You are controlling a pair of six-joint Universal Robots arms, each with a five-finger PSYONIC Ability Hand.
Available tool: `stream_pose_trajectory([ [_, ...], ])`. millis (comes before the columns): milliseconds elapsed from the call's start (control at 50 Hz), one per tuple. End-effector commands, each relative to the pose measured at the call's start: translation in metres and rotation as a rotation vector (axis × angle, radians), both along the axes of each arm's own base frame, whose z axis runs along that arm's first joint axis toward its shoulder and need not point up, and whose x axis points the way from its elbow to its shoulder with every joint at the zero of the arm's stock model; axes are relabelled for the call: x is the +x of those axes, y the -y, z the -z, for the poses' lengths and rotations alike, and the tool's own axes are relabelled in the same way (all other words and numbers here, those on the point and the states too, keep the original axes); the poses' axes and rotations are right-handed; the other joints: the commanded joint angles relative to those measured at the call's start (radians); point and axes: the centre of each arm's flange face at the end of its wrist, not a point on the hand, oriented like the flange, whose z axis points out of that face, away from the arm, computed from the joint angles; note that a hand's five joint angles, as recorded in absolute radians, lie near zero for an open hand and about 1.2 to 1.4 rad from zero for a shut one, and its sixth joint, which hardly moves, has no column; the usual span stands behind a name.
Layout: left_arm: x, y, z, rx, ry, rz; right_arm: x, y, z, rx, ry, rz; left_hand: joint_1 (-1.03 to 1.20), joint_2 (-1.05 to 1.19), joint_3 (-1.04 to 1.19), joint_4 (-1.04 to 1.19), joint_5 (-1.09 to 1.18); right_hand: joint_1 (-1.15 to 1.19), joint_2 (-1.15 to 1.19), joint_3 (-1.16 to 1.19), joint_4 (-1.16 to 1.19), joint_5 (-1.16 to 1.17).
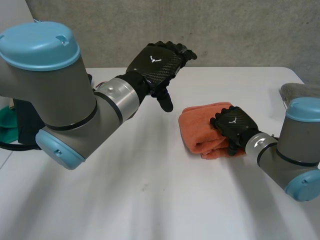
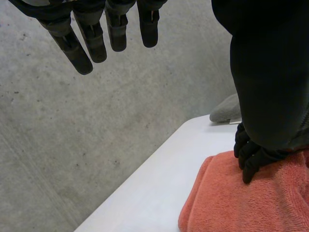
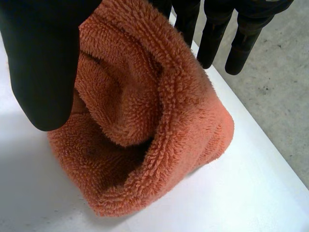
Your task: Fold the laundry.
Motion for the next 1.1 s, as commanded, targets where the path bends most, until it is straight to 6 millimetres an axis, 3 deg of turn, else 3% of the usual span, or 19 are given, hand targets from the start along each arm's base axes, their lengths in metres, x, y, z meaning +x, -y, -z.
stream_pose_trajectory([
  [20, -0.004, -0.005, -0.001, -0.021, -0.001, 0.01, 0.0, 0.005, 0.011, -0.036, 0.018, -0.002, -0.028, -0.033, -0.033, -0.024, -0.047, -0.015, -0.024, -0.011, 0.006, 0.033],
  [240, -0.01, -0.015, 0.0, -0.009, -0.003, 0.077, 0.002, 0.008, 0.031, -0.051, 0.015, 0.016, -0.028, -0.033, -0.033, -0.024, -0.047, 0.003, -0.006, 0.007, 0.024, 0.05],
  [520, -0.012, -0.018, -0.004, -0.018, -0.011, 0.1, 0.01, 0.027, 0.019, -0.155, 0.086, 0.039, -0.028, -0.033, -0.033, -0.024, -0.047, 0.249, 0.24, 0.253, 0.27, 0.297],
  [600, -0.011, -0.018, -0.004, -0.017, -0.01, 0.093, 0.013, 0.035, 0.021, -0.166, 0.087, 0.042, -0.028, -0.033, -0.033, -0.024, -0.047, 0.522, 0.513, 0.526, 0.542, 0.569],
  [660, -0.01, -0.017, -0.005, -0.019, -0.012, 0.09, 0.015, 0.04, 0.022, -0.169, 0.088, 0.043, -0.028, -0.033, -0.033, -0.024, -0.047, 0.997, 0.988, 1.001, 1.018, 1.044],
  [700, -0.01, -0.017, -0.005, -0.019, -0.012, 0.088, 0.016, 0.044, 0.017, -0.19, 0.099, 0.05, -0.028, -0.033, -0.033, -0.024, -0.047, 0.998, 0.99, 1.002, 1.019, 1.046],
  [820, -0.009, -0.015, -0.014, -0.042, -0.028, 0.085, 0.014, 0.068, -0.018, -0.317, 0.168, 0.094, -0.028, -0.033, -0.033, -0.024, -0.047, 0.998, 0.99, 1.002, 1.019, 1.046],
  [880, -0.01, -0.014, -0.024, -0.068, -0.049, 0.083, 0.004, 0.086, -0.05, -0.401, 0.237, 0.127, -0.028, -0.033, -0.033, -0.024, -0.047, 0.998, 0.99, 1.002, 1.019, 1.046],
  [900, -0.01, -0.014, -0.03, -0.082, -0.06, 0.079, -0.005, 0.098, -0.07, -0.453, 0.281, 0.153, -0.028, -0.033, -0.033, -0.024, -0.047, 0.998, 0.99, 1.002, 1.019, 1.046],
  [960, -0.01, -0.014, -0.039, -0.1, -0.081, 0.072, -0.02, 0.115, -0.096, -0.523, 0.34, 0.187, -0.028, -0.033, -0.033, -0.024, -0.047, 0.998, 0.99, 1.002, 1.019, 1.046],
  [1020, -0.009, -0.013, -0.047, -0.114, -0.105, 0.059, -0.049, 0.139, -0.118, -0.58, 0.398, 0.241, -0.028, -0.033, -0.033, -0.024, -0.047, 0.998, 0.99, 1.002, 1.019, 1.046],
  [1100, -0.01, -0.014, -0.054, -0.121, -0.124, 0.055, -0.108, 0.176, -0.131, -0.635, 0.442, 0.325, -0.028, -0.033, -0.033, -0.024, -0.047, 0.998, 0.99, 1.002, 1.019, 1.046],
])
